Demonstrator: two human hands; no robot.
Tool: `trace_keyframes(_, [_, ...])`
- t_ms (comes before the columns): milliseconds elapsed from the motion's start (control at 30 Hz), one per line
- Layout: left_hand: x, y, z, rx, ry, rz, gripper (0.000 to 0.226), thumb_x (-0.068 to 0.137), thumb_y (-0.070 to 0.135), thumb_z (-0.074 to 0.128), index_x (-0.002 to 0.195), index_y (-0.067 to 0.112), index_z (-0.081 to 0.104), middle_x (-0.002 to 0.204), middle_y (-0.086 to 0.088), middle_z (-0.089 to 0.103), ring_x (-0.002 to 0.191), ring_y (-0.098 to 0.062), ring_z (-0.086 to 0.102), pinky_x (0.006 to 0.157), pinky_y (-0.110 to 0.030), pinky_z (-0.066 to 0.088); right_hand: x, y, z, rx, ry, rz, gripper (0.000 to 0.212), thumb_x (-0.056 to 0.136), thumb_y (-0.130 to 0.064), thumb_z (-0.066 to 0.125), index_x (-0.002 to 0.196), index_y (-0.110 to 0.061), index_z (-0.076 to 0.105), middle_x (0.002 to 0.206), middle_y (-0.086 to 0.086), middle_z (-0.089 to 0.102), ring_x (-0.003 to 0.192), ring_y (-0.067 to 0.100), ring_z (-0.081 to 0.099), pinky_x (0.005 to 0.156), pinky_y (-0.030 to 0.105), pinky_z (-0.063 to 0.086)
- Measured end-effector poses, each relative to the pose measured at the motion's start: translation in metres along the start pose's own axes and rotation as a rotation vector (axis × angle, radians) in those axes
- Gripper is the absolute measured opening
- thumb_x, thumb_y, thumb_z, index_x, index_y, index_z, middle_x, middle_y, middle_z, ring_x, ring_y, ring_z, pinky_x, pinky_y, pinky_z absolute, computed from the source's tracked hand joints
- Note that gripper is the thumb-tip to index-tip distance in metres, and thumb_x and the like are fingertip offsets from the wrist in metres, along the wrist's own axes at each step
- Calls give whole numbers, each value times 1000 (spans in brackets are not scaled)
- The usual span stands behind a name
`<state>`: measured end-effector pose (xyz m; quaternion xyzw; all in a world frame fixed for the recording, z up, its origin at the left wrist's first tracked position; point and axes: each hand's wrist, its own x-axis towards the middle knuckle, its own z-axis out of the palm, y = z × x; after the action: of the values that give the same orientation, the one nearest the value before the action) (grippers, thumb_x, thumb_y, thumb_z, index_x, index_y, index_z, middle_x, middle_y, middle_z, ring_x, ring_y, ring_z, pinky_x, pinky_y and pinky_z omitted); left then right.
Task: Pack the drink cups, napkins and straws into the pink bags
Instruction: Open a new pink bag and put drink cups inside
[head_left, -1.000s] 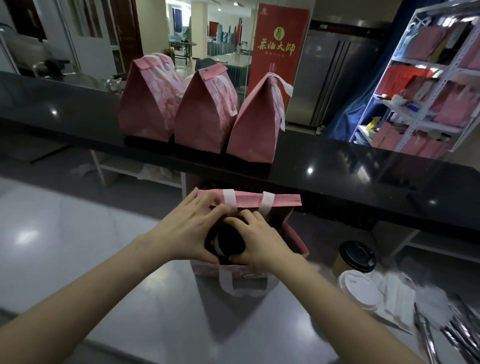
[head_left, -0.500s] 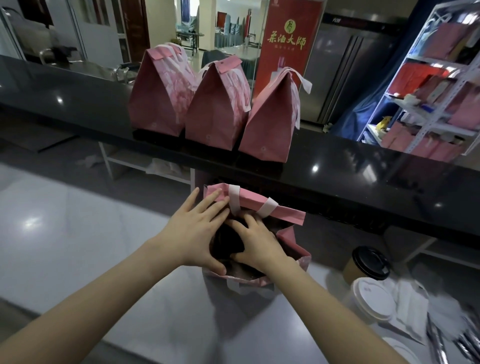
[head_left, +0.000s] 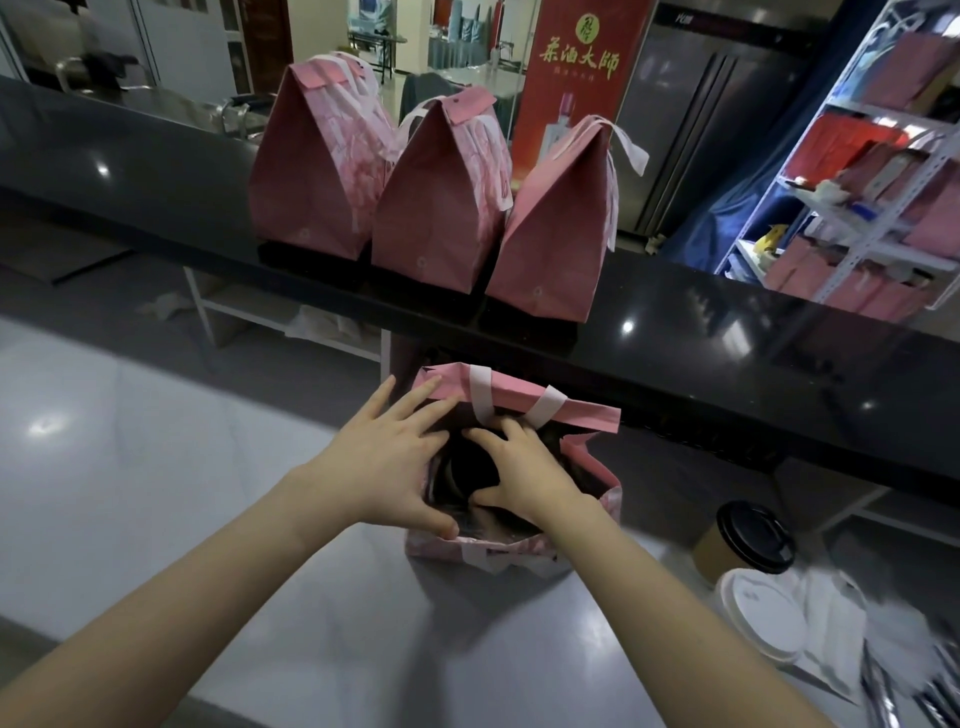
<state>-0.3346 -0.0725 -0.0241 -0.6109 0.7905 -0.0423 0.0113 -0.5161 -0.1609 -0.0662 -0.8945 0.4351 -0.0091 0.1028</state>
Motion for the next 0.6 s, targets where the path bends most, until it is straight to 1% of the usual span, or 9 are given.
trace_keyframes(133, [9, -3, 3, -38, -29, 14, 113, 58, 92, 37, 148, 24, 34, 163, 3, -4, 145, -14, -24, 110, -41, -23, 8, -1, -2, -7, -24, 14, 84, 78, -38, 75, 148, -29, 31, 137, 7, 38, 125, 28, 34, 106, 42, 38])
trace_keyframes(233, [15, -6, 6, -60, -40, 18, 111, 60, 91, 36, 149, 24, 31, 163, 2, -4, 145, -15, -23, 111, -41, -21, 18, -4, -6, -28, -78, 22, 83, 78, -39, 74, 148, -27, 31, 133, 8, 40, 122, 29, 36, 103, 44, 41])
trace_keyframes(367, [18, -12, 9, -100, -23, 27, 110, 61, 91, 33, 148, 24, 34, 163, 2, 2, 146, -13, -18, 111, -40, -21, 31, -4, -10, -44, -162, 30, 83, 76, -41, 74, 148, -28, 33, 132, 8, 41, 121, 30, 38, 102, 43, 39])
trace_keyframes(467, [22, -14, 10, -129, -8, 38, 107, 62, 89, 33, 147, 25, 35, 163, 2, 4, 147, -13, -14, 113, -40, -18, 38, -5, -5, -47, -180, 35, 84, 77, -42, 74, 148, -28, 32, 132, 10, 42, 120, 32, 39, 102, 43, 38])
trace_keyframes(600, [26, -13, 11, -163, -1, 54, 104, 64, 88, 30, 148, 27, 33, 163, 2, 4, 147, -12, -15, 116, -42, -14, 42, -4, -5, -34, -184, 61, 83, 76, -42, 75, 147, -27, 34, 130, 8, 43, 119, 31, 41, 102, 42, 40])
